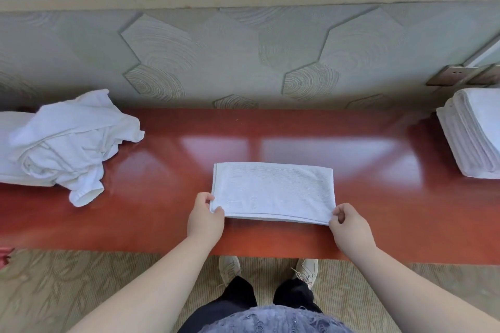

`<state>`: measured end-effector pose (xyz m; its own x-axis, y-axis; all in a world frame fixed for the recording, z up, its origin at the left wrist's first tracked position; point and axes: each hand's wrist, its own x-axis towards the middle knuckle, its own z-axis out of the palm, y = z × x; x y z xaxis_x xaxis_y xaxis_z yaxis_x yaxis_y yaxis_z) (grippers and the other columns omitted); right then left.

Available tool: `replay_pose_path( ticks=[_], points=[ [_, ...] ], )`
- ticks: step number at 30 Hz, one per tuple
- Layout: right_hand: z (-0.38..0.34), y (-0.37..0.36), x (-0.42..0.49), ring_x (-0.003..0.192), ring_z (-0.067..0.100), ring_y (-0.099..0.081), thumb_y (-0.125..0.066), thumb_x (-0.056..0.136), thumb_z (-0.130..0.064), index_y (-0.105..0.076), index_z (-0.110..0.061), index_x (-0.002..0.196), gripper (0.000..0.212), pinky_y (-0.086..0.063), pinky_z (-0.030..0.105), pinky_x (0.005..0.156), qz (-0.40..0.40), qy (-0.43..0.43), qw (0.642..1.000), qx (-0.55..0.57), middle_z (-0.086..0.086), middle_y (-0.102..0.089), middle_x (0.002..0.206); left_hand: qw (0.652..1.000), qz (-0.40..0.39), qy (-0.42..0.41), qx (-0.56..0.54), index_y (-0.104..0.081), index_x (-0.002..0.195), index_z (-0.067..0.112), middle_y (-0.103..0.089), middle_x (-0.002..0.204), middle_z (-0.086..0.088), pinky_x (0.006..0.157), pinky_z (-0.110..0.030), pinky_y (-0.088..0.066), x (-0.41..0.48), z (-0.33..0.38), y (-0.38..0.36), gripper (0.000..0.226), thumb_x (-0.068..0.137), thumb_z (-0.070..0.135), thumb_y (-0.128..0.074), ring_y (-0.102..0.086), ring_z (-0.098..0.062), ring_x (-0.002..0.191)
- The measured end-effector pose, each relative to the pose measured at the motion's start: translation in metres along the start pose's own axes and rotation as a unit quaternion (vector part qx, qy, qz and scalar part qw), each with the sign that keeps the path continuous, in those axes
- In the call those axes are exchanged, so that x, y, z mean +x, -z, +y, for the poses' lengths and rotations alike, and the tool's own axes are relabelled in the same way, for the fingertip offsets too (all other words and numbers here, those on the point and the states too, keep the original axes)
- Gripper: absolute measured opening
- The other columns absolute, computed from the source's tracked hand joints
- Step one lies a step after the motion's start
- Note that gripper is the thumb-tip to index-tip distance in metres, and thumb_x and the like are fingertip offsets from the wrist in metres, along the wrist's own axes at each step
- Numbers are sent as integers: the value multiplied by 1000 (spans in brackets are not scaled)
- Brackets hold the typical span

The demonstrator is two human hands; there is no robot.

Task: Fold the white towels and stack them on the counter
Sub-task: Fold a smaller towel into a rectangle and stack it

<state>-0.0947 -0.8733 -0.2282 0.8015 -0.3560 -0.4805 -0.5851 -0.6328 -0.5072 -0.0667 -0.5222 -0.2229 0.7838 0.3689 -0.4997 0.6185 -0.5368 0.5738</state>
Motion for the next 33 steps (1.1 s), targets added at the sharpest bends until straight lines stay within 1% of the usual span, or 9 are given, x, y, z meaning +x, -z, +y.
replay_pose_path(
  ticks=[3,6,8,13,18,22,28,31,33],
  points=[
    [3,-2,-1,69,16,-61,-61,88,-21,-47,-24,105,22,-43,32,57,-47,-3,998,-50,-3,-63,78,999,-9,6,49,-41,135,29,-65,104,4,72,-35,-51,-2,-7,-2,45,94,22,-60,-64,-20,90],
    [-3,-3,7,73,20,-60,-64,89,-42,-42,-23,106,34,-43,35,58,-20,-19,996,-79,-3,-64,85,995,37,32,89,-38,147,21,-54,136,-5,97,-43,-50,5,-1,0,65,91,39,-66,-55,-29,123],
    [-10,-2,14,83,24,-61,-64,90,-48,-46,-20,113,40,-43,35,66,10,-23,997,-68,-1,-65,97,990,42,55,123,-41,147,13,-49,142,-10,102,-46,-46,14,7,-1,76,88,52,-68,-50,-33,130],
    [-37,0,43,111,34,-62,-64,94,-39,-55,-8,131,49,-43,35,82,30,-69,997,0,10,-68,118,989,41,46,137,-52,134,7,-53,135,-13,100,-43,-46,45,31,-1,71,85,54,-74,-53,-35,125],
    [-64,-3,64,80,27,-64,-70,87,-30,-67,-9,104,27,-51,35,73,-40,-142,987,67,4,-69,90,986,-52,72,140,-67,110,5,-70,107,-10,77,-34,-49,76,53,1,46,91,47,-70,-69,-34,103],
    [-64,-7,64,86,27,-69,-68,86,-20,-67,-15,93,8,-58,40,82,-65,-160,971,167,9,-73,99,984,-66,47,160,-68,97,10,-70,96,-7,72,-31,-47,75,58,-1,26,91,35,-65,-65,-31,86],
    [-61,7,43,96,32,-70,-60,91,-16,-67,-12,109,19,-58,50,92,-86,-98,975,180,10,-73,105,998,-58,-39,11,-68,102,14,-68,93,-3,71,-30,-43,55,47,-3,12,93,14,-60,-60,-22,83],
    [-67,21,32,100,28,-67,-59,95,-21,-62,-15,114,21,-55,47,94,-79,-62,985,141,4,-70,107,987,-103,4,-122,-70,95,19,-72,97,-5,79,-35,-53,48,51,-1,17,94,7,-57,-66,-25,87],
    [-72,33,23,100,25,-66,-57,95,-24,-60,-19,113,19,-54,46,94,-66,-47,988,131,1,-69,106,967,-150,47,-201,-72,104,16,-76,100,-10,86,-43,-58,46,56,3,21,96,3,-56,-72,-29,92]
  ],
)
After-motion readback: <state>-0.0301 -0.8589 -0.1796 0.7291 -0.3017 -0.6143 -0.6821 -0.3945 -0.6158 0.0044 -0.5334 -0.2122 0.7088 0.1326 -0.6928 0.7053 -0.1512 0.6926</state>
